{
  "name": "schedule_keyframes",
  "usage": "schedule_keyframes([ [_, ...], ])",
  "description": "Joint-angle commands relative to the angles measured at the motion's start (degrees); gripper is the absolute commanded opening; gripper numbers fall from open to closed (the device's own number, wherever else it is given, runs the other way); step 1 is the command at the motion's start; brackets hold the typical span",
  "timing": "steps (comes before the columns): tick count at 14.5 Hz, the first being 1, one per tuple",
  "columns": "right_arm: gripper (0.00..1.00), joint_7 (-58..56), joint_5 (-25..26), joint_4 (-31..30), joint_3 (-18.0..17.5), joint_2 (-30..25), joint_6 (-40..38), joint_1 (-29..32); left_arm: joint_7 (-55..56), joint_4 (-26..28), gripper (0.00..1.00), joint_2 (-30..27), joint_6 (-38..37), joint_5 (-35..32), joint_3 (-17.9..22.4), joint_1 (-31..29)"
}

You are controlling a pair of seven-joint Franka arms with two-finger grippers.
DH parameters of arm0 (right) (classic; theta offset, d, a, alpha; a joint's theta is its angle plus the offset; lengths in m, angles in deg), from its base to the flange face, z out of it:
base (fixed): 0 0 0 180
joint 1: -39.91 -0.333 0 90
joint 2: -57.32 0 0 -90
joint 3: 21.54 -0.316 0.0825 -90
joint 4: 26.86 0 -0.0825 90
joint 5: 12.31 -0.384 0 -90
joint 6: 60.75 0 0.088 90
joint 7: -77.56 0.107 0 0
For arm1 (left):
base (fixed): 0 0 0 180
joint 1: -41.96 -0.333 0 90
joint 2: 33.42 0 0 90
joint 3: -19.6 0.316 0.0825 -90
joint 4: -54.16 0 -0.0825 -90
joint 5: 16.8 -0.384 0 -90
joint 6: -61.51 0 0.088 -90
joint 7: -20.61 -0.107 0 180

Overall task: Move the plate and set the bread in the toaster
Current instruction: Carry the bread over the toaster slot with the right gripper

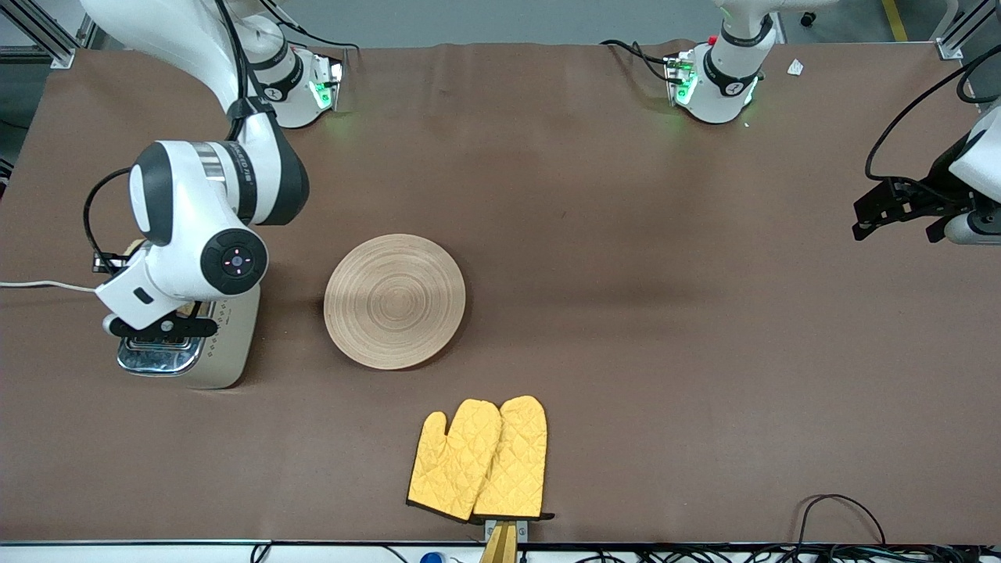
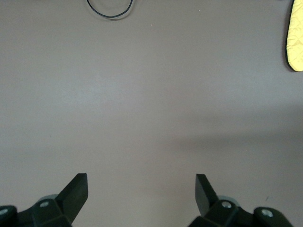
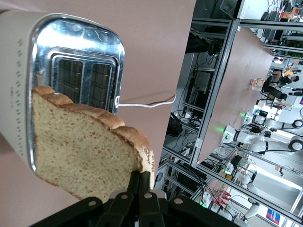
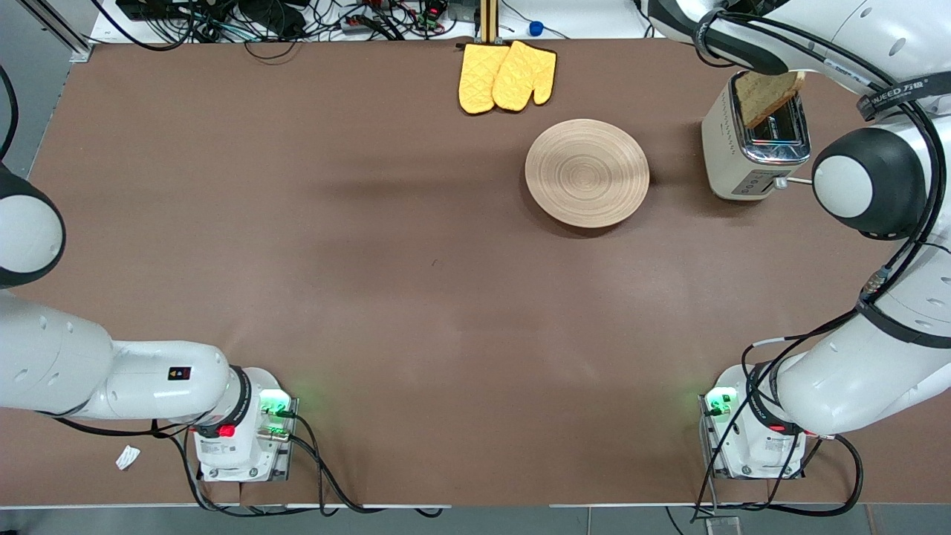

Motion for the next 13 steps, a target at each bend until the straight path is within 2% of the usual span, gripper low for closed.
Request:
schedule_keyframes([
  [1, 0.0, 0.9, 1.6, 1.3, -0.6, 2.6, -0.6, 1.0, -0.8, -0.6, 1.0, 0.3, 0.3, 0.6, 0.0, 0.1],
  [7, 0.0, 3.0, 1.6, 4.2, -0.6, 6.3, -0.9, 3.1, -0.8, -0.5, 1.0, 0.3, 0.3, 0.6, 0.0, 0.0],
  [13, 0.0, 2.7, 1.6, 4.4, -0.6, 6.5, -1.6, 3.1, -0.7, -0.6, 1.0, 0.3, 0.3, 0.6, 0.0, 0.1],
])
